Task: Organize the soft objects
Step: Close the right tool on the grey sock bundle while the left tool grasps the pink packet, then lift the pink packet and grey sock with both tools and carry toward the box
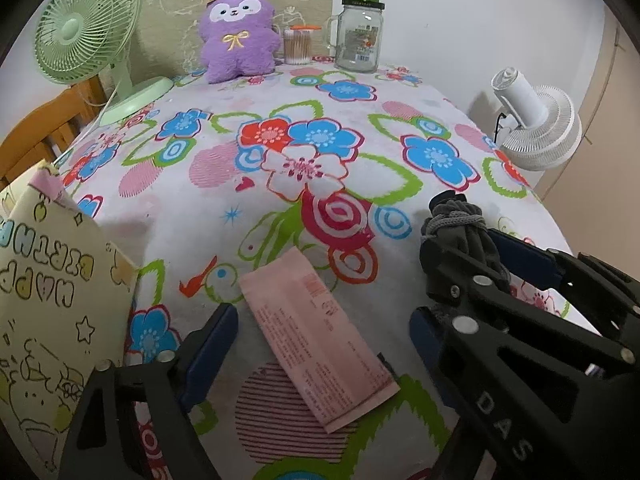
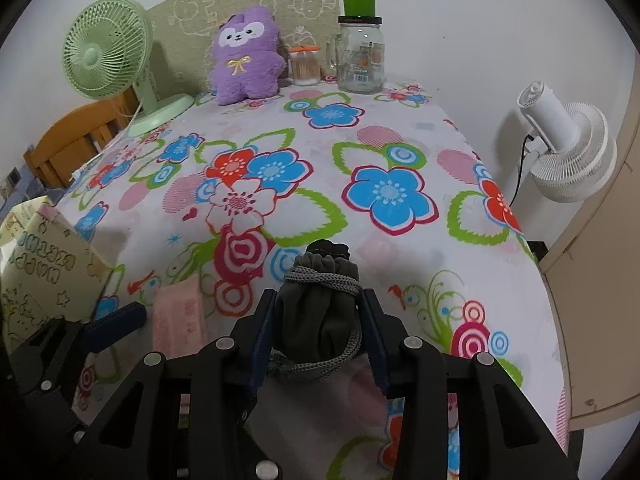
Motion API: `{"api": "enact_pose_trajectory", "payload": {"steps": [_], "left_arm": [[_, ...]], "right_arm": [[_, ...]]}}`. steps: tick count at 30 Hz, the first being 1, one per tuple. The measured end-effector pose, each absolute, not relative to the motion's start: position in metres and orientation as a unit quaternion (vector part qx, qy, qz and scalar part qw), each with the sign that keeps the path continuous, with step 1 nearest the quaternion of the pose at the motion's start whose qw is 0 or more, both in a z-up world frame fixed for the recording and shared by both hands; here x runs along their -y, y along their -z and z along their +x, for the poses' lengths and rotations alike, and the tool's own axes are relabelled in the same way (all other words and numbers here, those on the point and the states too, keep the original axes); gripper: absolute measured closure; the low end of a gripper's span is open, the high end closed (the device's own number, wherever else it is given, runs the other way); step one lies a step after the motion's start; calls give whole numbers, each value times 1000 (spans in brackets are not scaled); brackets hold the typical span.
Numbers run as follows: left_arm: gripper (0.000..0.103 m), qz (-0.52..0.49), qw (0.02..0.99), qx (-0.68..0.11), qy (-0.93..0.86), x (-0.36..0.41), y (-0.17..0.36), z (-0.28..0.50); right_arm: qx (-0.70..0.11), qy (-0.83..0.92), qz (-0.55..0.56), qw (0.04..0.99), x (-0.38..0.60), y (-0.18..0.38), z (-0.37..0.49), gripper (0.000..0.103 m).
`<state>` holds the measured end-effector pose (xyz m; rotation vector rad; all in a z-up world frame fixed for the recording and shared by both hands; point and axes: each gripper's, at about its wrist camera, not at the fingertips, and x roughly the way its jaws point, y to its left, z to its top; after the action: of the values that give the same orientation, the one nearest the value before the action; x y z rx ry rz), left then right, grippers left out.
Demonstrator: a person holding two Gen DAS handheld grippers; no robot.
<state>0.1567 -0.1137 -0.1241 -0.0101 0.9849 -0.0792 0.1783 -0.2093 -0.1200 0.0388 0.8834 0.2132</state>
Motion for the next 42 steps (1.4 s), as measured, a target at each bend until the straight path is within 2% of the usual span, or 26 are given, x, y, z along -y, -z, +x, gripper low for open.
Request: {"api": "enact_pose_trajectory", "payload": {"steps": [2,5,9,12,42], "left_arm": [[22,-1,882,-469,35,114,124,155],[32,2,885,-465,34,113,123,153],[54,3,887,-460,41,113,121,148],[59,5,886,-461,45,112,121,146],[62,11,902,-427,63,105,93,92]], "right_arm": [[-427,-104,19,898,208,120,175,59],[-427,-105,25,898,208,119,171,59],[-427,-106,31,897,208,117,166,59],[-427,-104,33,898,208,116,161,59],[-393,-96,44,913,203,87,99,59]]}}
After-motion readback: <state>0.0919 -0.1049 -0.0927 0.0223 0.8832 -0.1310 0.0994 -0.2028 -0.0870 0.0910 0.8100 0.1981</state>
